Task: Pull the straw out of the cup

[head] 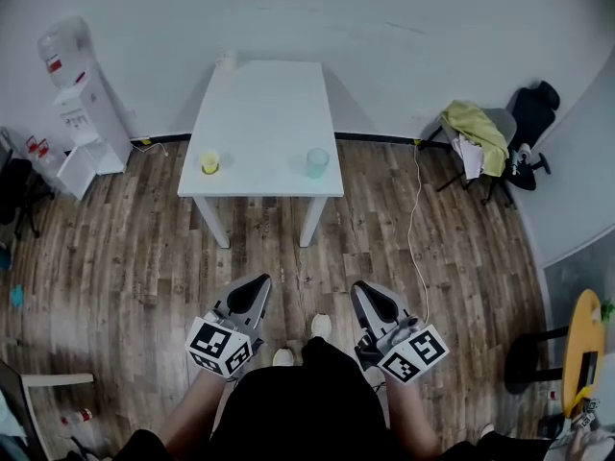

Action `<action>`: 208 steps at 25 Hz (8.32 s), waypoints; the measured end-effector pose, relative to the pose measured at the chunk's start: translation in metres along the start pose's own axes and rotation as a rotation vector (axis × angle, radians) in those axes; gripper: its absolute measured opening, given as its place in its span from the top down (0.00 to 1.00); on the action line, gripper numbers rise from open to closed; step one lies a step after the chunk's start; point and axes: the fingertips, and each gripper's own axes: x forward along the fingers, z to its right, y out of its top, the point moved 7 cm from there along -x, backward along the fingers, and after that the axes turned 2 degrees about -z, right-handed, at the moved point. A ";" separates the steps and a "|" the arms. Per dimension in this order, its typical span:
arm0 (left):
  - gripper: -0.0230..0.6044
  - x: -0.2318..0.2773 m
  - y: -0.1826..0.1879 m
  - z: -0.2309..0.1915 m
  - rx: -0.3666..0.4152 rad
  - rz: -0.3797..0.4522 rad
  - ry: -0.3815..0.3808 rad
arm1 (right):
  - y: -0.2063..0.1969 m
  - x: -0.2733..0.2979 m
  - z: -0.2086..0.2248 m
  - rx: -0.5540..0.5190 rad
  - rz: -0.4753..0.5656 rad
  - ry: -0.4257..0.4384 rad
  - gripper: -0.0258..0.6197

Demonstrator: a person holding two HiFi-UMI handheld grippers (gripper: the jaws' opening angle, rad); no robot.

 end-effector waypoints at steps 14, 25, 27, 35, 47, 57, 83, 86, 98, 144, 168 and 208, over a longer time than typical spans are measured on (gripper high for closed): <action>0.94 0.043 0.010 -0.035 -0.022 0.009 0.055 | 0.014 0.055 0.047 0.018 -0.002 0.051 0.93; 0.94 0.129 0.029 -0.049 -0.028 0.007 0.107 | 0.039 0.098 0.134 0.011 -0.038 0.112 0.93; 0.94 0.147 0.034 -0.050 -0.024 0.006 0.120 | 0.044 0.107 0.153 0.002 -0.049 0.128 0.93; 0.94 0.210 0.044 -0.056 -0.018 -0.010 0.163 | 0.053 0.133 0.219 -0.002 -0.072 0.175 0.93; 0.94 0.259 0.047 -0.056 0.000 -0.035 0.214 | 0.054 0.151 0.272 0.002 -0.100 0.258 0.93; 0.94 0.277 0.041 -0.076 0.004 -0.071 0.217 | 0.047 0.171 0.281 0.026 -0.102 0.263 0.93; 0.84 0.378 -0.011 -0.163 0.171 -0.376 0.011 | 0.009 0.257 0.315 -0.013 -0.211 0.090 0.93; 0.81 0.386 -0.016 -0.168 0.197 -0.406 -0.010 | 0.005 0.261 0.321 -0.007 -0.220 0.070 0.93; 0.76 0.409 -0.043 -0.177 0.328 -0.513 -0.081 | 0.006 0.271 0.334 0.003 -0.219 -0.016 0.93; 0.87 0.410 -0.010 -0.175 0.236 -0.396 0.075 | 0.000 0.256 0.328 0.013 -0.246 0.086 0.93; 0.87 0.351 0.024 -0.104 0.190 -0.226 0.237 | 0.011 0.203 0.302 -0.023 -0.194 0.212 0.93; 0.87 0.238 0.093 -0.176 0.174 -0.045 0.234 | 0.062 0.224 0.221 -0.052 -0.053 0.094 0.93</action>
